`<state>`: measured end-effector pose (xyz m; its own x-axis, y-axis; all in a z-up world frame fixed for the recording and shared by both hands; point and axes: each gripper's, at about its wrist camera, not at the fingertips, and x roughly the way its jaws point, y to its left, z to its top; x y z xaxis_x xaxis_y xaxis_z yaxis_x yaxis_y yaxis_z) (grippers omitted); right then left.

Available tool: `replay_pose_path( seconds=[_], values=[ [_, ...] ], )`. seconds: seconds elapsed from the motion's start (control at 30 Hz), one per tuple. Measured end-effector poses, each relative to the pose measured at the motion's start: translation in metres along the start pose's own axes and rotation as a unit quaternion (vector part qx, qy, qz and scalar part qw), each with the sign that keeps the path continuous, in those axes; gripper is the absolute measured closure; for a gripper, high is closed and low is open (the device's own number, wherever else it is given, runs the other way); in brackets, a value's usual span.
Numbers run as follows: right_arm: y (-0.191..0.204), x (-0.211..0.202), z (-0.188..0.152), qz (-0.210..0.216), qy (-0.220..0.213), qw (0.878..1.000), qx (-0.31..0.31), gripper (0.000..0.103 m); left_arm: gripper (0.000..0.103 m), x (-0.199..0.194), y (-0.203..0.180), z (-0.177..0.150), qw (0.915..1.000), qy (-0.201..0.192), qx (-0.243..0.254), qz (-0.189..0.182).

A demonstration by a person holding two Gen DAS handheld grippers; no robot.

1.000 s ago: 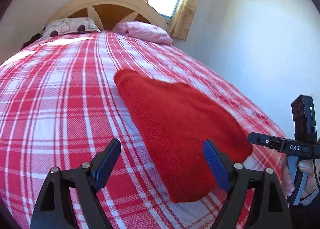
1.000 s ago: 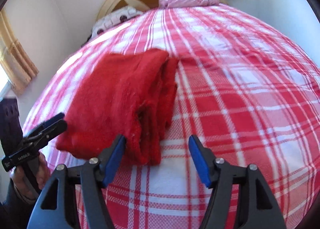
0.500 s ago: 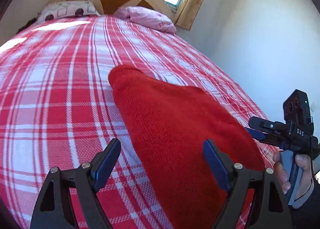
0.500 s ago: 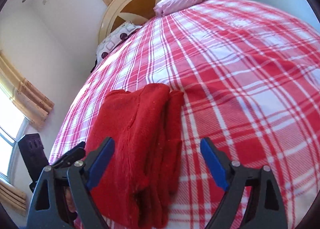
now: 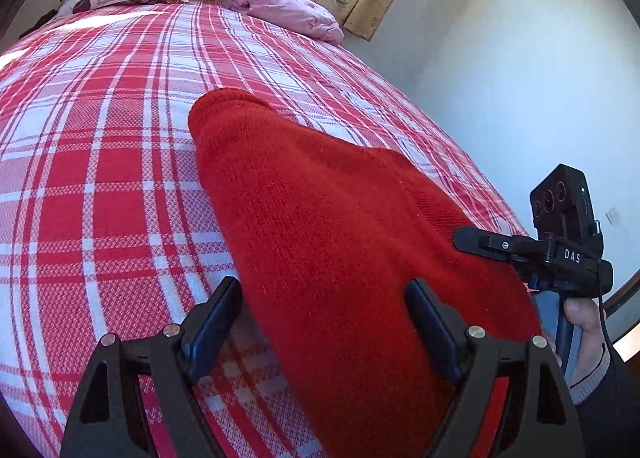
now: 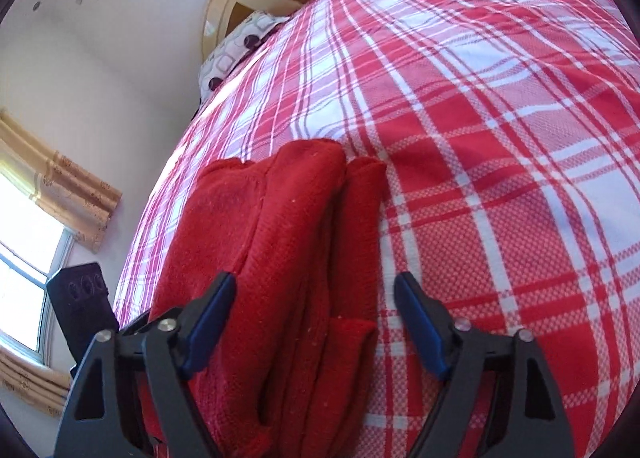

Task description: Fold small clothes

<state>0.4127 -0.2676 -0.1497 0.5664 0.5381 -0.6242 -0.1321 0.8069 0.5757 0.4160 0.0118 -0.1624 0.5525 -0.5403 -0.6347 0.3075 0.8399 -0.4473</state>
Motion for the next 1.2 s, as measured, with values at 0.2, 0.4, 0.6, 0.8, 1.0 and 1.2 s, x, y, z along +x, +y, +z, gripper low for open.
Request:
replay_pose_path(
  seconds=[0.2,0.4,0.6,0.8,1.0,1.2],
  values=[
    [-0.006,0.01,0.007,0.02,0.017,1.0,0.003,0.027,0.018,-0.001,0.003,0.0,0.9999,-0.001,-0.007,-0.013],
    [-0.007,0.015,0.002,0.036,0.018,0.999,-0.012,0.041,0.018,0.001,0.0,-0.001,1.0,-0.002,0.001,-0.008],
    [-0.012,0.018,-0.001,0.048,0.017,0.999,-0.006,0.057,0.023,0.003,-0.004,0.0,0.9998,-0.001,0.015,-0.009],
    [-0.007,0.016,-0.003,0.037,0.009,0.999,0.0,0.066,0.046,-0.002,-0.007,-0.003,0.9997,-0.014,0.021,-0.003],
    [-0.003,0.013,-0.004,0.029,-0.002,1.0,0.0,0.07,0.062,-0.011,-0.022,-0.005,0.9984,-0.022,0.039,0.033],
    [0.014,0.0,-0.009,0.022,-0.022,0.999,-0.01,0.072,0.065,-0.037,-0.035,-0.006,0.9977,-0.032,0.04,0.044]
  ],
)
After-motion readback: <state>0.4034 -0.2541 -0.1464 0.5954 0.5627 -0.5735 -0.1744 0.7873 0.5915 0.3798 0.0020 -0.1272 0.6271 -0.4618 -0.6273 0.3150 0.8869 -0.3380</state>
